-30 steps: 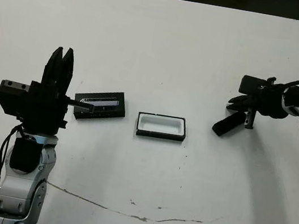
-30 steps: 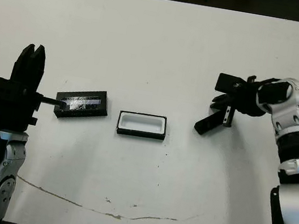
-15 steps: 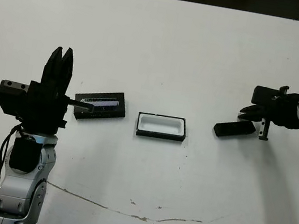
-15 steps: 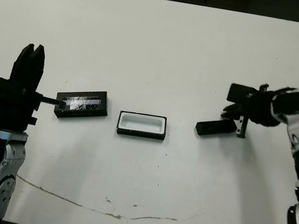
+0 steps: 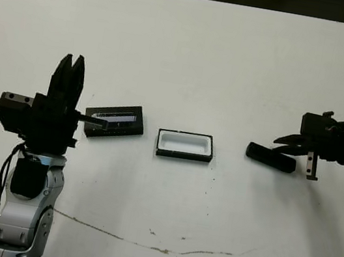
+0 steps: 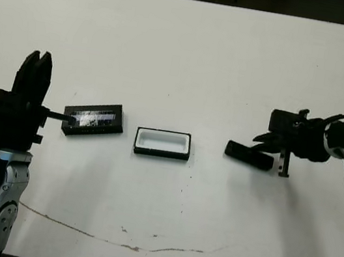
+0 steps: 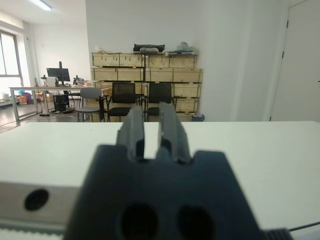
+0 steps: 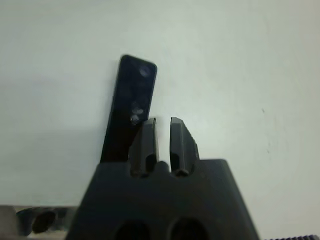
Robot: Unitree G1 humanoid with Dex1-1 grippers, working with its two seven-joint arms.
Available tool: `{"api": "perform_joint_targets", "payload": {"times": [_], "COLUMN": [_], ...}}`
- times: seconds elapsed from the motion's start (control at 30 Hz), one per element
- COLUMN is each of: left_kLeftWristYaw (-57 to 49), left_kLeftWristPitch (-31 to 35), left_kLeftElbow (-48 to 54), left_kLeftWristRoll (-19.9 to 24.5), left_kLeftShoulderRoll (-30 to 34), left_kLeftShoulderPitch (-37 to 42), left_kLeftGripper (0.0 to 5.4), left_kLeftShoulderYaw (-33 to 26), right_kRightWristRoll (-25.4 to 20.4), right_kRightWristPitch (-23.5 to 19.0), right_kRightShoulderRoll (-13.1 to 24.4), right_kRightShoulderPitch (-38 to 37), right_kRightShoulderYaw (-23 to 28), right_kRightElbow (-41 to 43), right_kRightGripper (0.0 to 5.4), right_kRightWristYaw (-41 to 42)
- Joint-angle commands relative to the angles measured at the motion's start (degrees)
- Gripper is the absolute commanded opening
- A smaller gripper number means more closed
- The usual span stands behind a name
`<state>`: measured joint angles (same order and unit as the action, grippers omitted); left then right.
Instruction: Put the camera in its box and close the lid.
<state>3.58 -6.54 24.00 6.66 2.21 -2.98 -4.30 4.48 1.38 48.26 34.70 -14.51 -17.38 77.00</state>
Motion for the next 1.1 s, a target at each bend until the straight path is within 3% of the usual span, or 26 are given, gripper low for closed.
{"api": "perform_joint_targets", "payload": {"times": [0.03, 0.2, 0.33, 0.57, 0.73, 0.97, 1.1], "left_kLeftWristYaw": [0.0, 0.2, 0.0, 0.6, 1.3, 1.1, 1.3], "left_kLeftWristPitch": [1.0, 0.8, 1.3, 0.3, -0.4, -0.5, -0.4], "left_kLeftElbow": [-0.4, -0.7, -0.5, -0.7, -1.4, -1.6, -1.4], "left_kLeftWristRoll": [0.0, 0.3, 0.5, 0.7, 1.4, 1.2, 1.5], "left_kLeftShoulderRoll": [0.4, 0.6, 0.4, 0.5, 0.6, 0.4, 0.5], "left_kLeftShoulderPitch": [-0.8, -0.6, -0.5, -1.0, -1.0, -1.0, -1.2], "left_kLeftGripper": [0.02, 0.02, 0.02, 0.02, 0.02, 0.02, 0.02], "left_kLeftShoulderYaw": [-0.3, -0.6, -0.5, -0.5, -0.9, -0.6, -0.7], "right_kRightWristRoll": [-1.2, -0.9, 0.4, 1.5, -0.8, -0.3, 0.5], "right_kRightWristPitch": [-2.0, -6.0, -5.5, -4.6, -2.3, -0.2, -2.7], "right_kRightShoulderRoll": [1.3, 2.8, 3.8, 1.2, 0.8, 2.5, 2.9], "right_kRightShoulderPitch": [-2.6, -3.8, -5.3, -14.4, -15.7, -17.2, -19.5], "right_kRightShoulderYaw": [0.1, -0.4, 0.4, 12.3, 17.6, 16.7, 15.6], "right_kRightElbow": [2.1, 6.8, 9.1, 14.3, 14.1, 11.3, 13.2], "right_kRightGripper": [0.0, 0.0, 0.0, 0.0, 0.0, 0.0, 0.0], "right_kRightWristYaw": [1.6, 2.6, -0.2, -22.5, -28.9, -28.3, -27.6]}}
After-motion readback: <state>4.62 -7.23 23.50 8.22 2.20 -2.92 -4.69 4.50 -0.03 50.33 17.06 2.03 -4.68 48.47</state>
